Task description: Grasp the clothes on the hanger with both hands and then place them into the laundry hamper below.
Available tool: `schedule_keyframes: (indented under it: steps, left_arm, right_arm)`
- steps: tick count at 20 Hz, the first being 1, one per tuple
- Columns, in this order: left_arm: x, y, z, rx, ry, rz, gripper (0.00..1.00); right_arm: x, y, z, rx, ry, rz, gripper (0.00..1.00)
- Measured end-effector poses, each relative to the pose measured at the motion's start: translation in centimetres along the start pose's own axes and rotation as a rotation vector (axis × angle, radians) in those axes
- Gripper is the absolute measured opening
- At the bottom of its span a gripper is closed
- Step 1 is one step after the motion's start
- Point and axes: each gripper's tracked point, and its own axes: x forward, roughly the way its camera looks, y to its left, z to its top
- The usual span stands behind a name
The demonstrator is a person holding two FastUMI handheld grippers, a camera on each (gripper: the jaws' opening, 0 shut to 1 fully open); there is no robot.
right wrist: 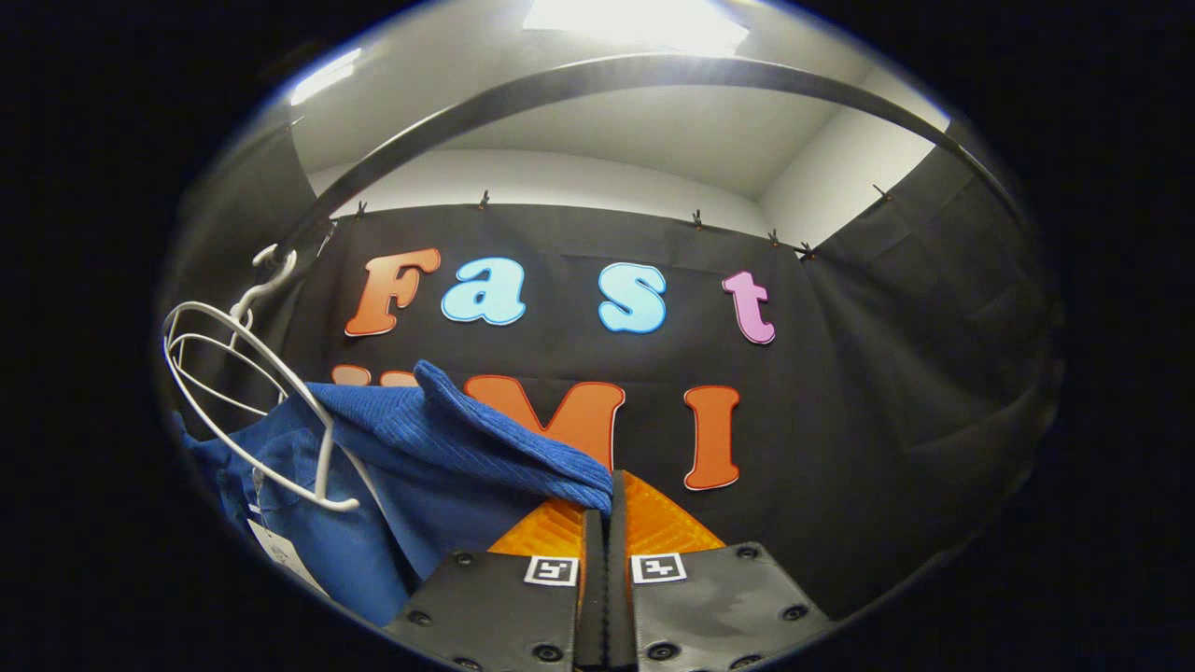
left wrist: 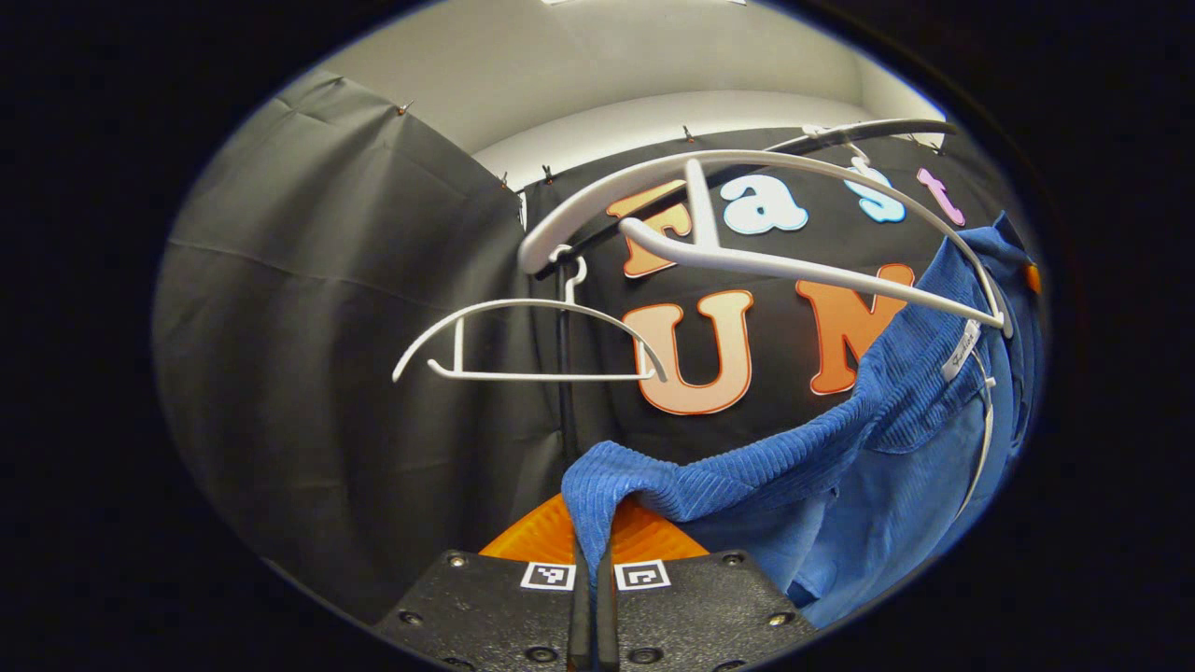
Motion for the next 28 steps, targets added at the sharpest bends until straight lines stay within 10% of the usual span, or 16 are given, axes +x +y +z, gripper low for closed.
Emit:
schedule_keyframes:
  steps: [12, 22, 28]
  left_arm:
    - [-3.0, -5.1, -3.2, -0.044, 0.120, -0.102, 0.02]
    - [-6.4, -14.8, -4.2, -0.183, 0.237, -0.335, 0.02]
    - [-10.9, -23.3, -11.3, -0.339, 0.483, -0.494, 0.02]
  right_arm:
    - [-2.6, -1.7, -3.7, 0.014, 0.104, 0.070, 0.07]
    - [-9.8, 12.6, -8.0, 0.039, 0.232, 0.531, 0.07]
    - [-14.9, 17.1, -16.9, 0.151, 0.540, 0.639, 0.08]
